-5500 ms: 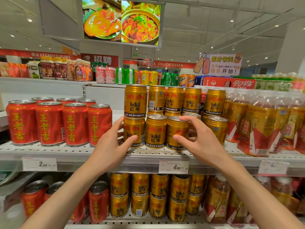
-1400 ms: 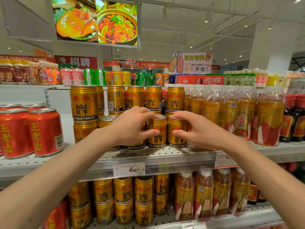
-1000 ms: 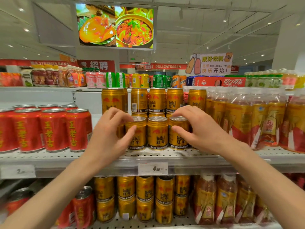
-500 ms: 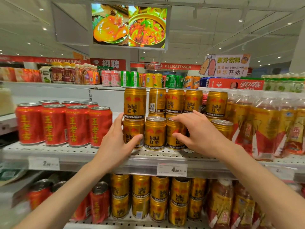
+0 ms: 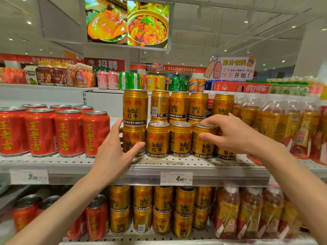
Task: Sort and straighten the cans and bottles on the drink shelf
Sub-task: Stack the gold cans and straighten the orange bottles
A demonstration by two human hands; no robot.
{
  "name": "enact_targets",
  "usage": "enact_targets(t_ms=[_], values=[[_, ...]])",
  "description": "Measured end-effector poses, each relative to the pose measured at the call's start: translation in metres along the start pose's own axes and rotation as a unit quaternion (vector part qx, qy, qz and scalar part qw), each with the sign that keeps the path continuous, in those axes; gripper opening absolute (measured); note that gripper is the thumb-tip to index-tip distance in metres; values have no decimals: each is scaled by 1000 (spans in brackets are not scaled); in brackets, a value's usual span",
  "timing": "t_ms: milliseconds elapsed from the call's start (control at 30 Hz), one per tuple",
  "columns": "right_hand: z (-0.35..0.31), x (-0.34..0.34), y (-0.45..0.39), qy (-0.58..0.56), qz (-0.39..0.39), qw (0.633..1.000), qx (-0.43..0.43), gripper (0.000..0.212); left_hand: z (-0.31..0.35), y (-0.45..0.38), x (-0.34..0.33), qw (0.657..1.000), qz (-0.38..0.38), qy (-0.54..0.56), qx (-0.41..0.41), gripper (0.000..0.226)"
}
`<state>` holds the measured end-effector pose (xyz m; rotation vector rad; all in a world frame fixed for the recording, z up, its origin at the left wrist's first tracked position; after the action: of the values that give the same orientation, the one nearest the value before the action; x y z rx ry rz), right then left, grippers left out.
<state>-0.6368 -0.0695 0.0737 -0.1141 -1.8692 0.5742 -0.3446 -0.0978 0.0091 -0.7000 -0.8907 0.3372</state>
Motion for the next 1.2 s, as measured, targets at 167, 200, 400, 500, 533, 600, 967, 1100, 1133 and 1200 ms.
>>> enact_targets(t_ms=[167, 200, 400, 500, 533, 600, 967, 1100, 1133, 1200], values=[[1, -2, 2, -16, 19, 1000, 10, 50, -2, 1, -1, 1000, -4, -5, 9, 91], [1, -2, 2, -16, 24, 1000, 9, 49, -2, 1, -1, 1000, -4, -6, 10, 91], [1, 2, 12, -43, 26, 999, 15, 57, -1, 2, -1, 1000, -13, -9, 10, 92], [16, 16, 21, -37, 23, 999, -21, 63, 3, 4, -1, 1000, -15, -12, -2, 94], [22, 16, 23, -32, 11, 999, -36, 65, 3, 4, -1, 1000, -14, -13, -6, 94], [30, 12, 28, -24, -7, 998, -54, 65, 3, 3, -1, 1000, -11, -12, -5, 93], [36, 5, 33, -50, 44, 997, -26, 64, 1, 2, -2, 1000, -7, -7, -1, 93], [3, 2, 28, -3, 105, 993, 52, 70, 2, 3, -1, 1000, -6, -13, -4, 94], [-9, -3, 24, 12, 106, 992, 69, 71, 2, 3, -1, 1000, -6, -15, -4, 94], [-28, -16, 16, 31, 102, 990, 89, 74, 1, 3, -1, 1000, -8, -16, -4, 94]])
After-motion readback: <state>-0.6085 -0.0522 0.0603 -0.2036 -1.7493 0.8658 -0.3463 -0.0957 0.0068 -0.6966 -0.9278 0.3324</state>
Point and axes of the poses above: each hand's wrist, its own y-axis away from the middle knuckle, its own x-axis out of the back of the hand, z = x × y, the point moved 9 cm from there along -y, towards the middle knuckle, and after that the axes turned 14 degrees about -y, right-handed, at the moved point
